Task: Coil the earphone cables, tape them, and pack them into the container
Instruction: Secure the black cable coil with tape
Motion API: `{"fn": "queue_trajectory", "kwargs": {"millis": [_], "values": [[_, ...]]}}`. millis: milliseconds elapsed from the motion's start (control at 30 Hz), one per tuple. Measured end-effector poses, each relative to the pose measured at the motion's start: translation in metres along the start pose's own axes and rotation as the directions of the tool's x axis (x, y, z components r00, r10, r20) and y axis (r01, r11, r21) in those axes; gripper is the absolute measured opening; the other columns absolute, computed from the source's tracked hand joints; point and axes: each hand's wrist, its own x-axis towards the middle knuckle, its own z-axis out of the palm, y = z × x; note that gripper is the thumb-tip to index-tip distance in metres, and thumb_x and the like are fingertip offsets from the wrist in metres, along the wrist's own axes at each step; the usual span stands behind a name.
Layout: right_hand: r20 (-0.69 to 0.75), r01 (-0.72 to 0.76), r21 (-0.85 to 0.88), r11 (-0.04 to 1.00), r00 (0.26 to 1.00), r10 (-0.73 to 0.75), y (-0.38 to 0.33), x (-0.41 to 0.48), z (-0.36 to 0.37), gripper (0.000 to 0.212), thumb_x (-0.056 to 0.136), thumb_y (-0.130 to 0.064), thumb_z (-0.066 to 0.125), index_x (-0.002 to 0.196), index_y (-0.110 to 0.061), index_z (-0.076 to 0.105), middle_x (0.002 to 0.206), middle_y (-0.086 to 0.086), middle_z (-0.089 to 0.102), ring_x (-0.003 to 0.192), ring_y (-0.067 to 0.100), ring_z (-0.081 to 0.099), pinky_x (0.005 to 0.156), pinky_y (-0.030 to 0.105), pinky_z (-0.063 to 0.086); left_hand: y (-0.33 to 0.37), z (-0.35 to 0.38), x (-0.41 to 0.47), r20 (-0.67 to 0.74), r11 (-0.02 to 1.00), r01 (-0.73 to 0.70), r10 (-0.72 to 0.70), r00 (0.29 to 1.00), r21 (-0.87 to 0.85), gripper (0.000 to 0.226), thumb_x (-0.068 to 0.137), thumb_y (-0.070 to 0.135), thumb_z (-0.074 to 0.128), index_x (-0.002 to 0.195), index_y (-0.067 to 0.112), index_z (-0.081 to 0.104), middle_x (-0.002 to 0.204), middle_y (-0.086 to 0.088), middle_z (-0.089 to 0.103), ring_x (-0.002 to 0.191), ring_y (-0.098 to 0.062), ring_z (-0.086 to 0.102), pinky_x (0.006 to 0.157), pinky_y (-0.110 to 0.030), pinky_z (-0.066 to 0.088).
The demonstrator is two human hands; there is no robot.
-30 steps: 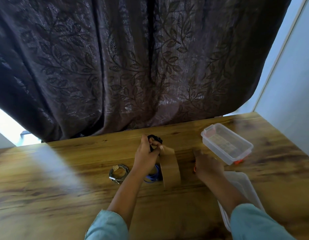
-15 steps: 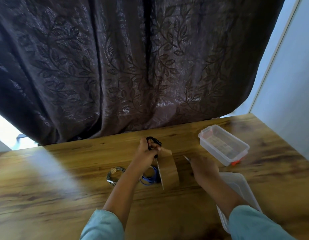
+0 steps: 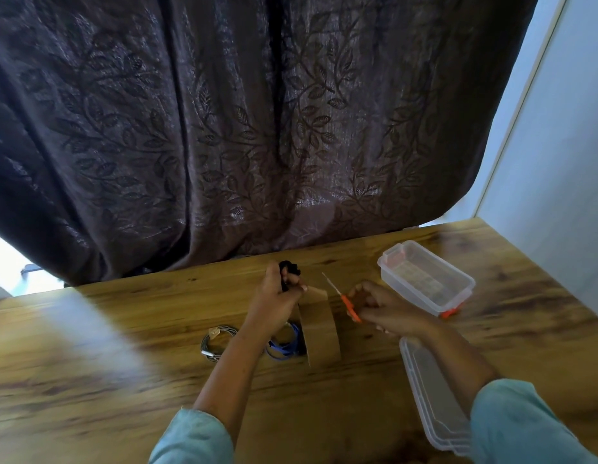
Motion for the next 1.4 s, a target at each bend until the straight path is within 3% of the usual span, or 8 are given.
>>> {"fn": "queue_trajectory", "kwargs": {"millis": [167, 267, 400, 467, 567, 800, 1133, 1400], "values": [[0.164, -0.08, -0.022, 0.997, 0.983, 0.083, 0.003, -0.005, -0.016, 0.037, 0.078, -0.033, 0.074, 0.113, -0.033, 0.059, 0.113, 0.004, 0.066, 0.106, 0.03, 0.062, 0.074, 0.034, 0.049, -0.001, 0.0, 0.002, -0.025, 1.0, 0.018, -0.018, 1.0, 0.018, 0.024, 0.086, 0.005, 0.062, 0.092, 0.014, 0.041, 0.083, 0.002, 0.055, 0.085, -0.014, 0.056, 0.08, -0.036, 0.048], [0.231, -0.112, -0.067, 0.991, 0.965, 0.124, 0.003, -0.005, -0.026, 0.04, 0.074, -0.029, 0.075, 0.112, -0.032, 0.061, 0.115, 0.005, 0.064, 0.107, 0.029, 0.062, 0.077, 0.035, 0.047, -0.002, -0.001, 0.002, -0.022, 1.0, 0.025, -0.025, 0.999, -0.009, 0.026, 0.086, 0.005, 0.062, 0.089, 0.019, 0.04, 0.083, 0.002, 0.056, 0.086, -0.015, 0.058, 0.086, -0.041, 0.049], [0.244, -0.058, -0.182, 0.982, 0.964, 0.103, -0.008, -0.001, -0.031, 0.056, 0.064, -0.035, 0.077, 0.117, -0.035, 0.058, 0.109, -0.003, 0.067, 0.109, 0.025, 0.063, 0.099, 0.057, 0.044, -0.002, 0.0, 0.002, -0.018, 1.0, 0.012, -0.012, 1.0, -0.003, 0.025, 0.086, 0.007, 0.063, 0.093, 0.018, 0.042, 0.087, 0.0, 0.057, 0.095, -0.022, 0.06, 0.09, -0.041, 0.047], [0.242, -0.032, -0.254, 0.967, 0.966, 0.095, -0.02, 0.002, -0.033, 0.053, 0.071, -0.029, 0.077, 0.12, -0.033, 0.057, 0.106, -0.008, 0.065, 0.105, 0.018, 0.061, 0.087, 0.04, 0.054, -0.001, 0.0, 0.002, -0.01, 1.0, -0.008, 0.008, 1.0, -0.009, 0.027, 0.086, 0.005, 0.062, 0.09, 0.02, 0.041, 0.086, 0.0, 0.055, 0.094, -0.023, 0.059, 0.092, -0.045, 0.047], [0.253, -0.017, -0.317, 0.948, 0.962, 0.102, -0.038, 0.008, -0.035, 0.051, 0.082, -0.013, 0.071, 0.129, -0.022, 0.053, 0.109, -0.006, 0.065, 0.103, 0.014, 0.062, 0.068, 0.021, 0.048, 0.0, 0.001, 0.002, 0.006, 1.0, -0.016, 0.016, 1.0, -0.025, 0.033, 0.085, 0.0, 0.062, 0.085, 0.024, 0.039, 0.083, 0.003, 0.051, 0.091, -0.021, 0.056, 0.093, -0.05, 0.047], [0.271, 0.071, -0.399, 0.914, 0.962, 0.044, -0.051, 0.019, -0.027, 0.054, 0.076, -0.018, 0.077, 0.126, -0.021, 0.057, 0.106, -0.009, 0.064, 0.11, 0.016, 0.06, 0.103, 0.04, 0.046, 0.001, 0.001, 0.001, 0.002, 1.0, -0.011, 0.011, 1.0, -0.021, 0.032, 0.084, 0.002, 0.063, 0.086, 0.024, 0.039, 0.082, 0.002, 0.054, 0.09, -0.019, 0.057, 0.093, -0.048, 0.047], [0.224, 0.151, -0.382, 0.912, 0.972, -0.068, -0.043, 0.018, -0.029, 0.042, 0.079, -0.014, 0.074, 0.119, -0.021, 0.064, 0.096, -0.013, 0.064, 0.105, 0.018, 0.062, 0.1, 0.044, 0.048, 0.004, 0.002, 0.0, -0.008, 0.999, 0.001, -0.001, 1.0, -0.05, 0.029, 0.085, 0.0, 0.061, 0.088, 0.02, 0.041, 0.083, -0.003, 0.054, 0.09, -0.022, 0.057, 0.088, -0.035, 0.047], [0.187, 0.176, -0.469, 0.866, 0.978, -0.097, -0.05, 0.016, -0.029, 0.035, 0.081, -0.008, 0.07, 0.114, -0.021, 0.067, 0.081, -0.015, 0.067, 0.078, -0.005, 0.063, 0.077, 0.017, 0.046, 0.005, 0.002, -0.001, -0.014, 0.999, 0.009, -0.01, 1.0, -0.041, 0.023, 0.085, 0.001, 0.062, 0.099, 0.007, 0.044, 0.086, -0.008, 0.057, 0.088, -0.018, 0.058, 0.085, -0.031, 0.047]]}}
